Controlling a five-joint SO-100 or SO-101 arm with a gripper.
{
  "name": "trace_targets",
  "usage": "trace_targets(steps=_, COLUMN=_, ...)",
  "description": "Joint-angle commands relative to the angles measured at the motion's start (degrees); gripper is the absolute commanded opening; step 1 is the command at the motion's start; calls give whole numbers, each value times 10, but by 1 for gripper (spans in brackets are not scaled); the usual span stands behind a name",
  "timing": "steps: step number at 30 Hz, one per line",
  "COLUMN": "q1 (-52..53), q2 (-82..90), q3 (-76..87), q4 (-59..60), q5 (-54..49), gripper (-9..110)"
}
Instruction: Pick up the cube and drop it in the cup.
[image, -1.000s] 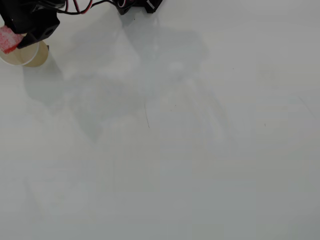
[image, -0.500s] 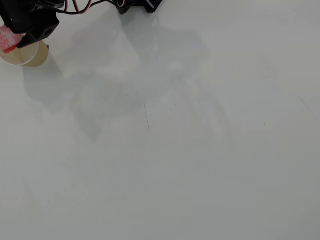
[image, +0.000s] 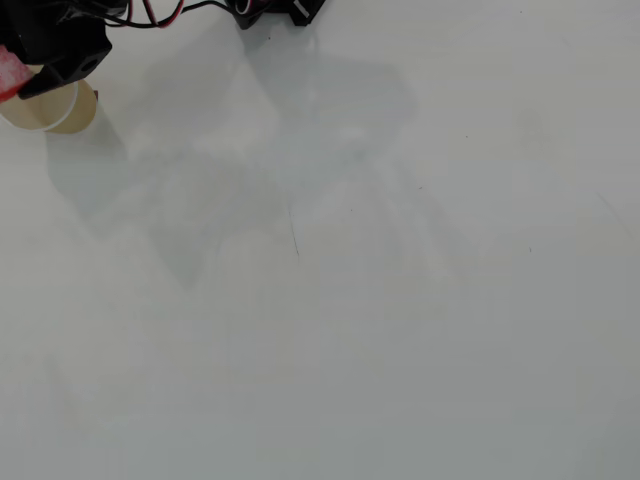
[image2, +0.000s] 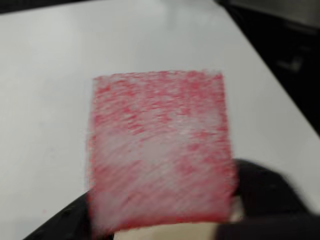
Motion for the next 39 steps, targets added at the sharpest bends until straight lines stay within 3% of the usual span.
trace_targets(steps=1, q1=2, q2=19, q3=-67, q4=-14, q5=-5, gripper=36)
trace_targets(steps=33, q1=5, q2=19, q3=-56, q4=2, q5=-6, gripper=35)
trace_targets(steps=39, q1=5, q2=19, q3=-54, q4=0, q5=-7, gripper=19)
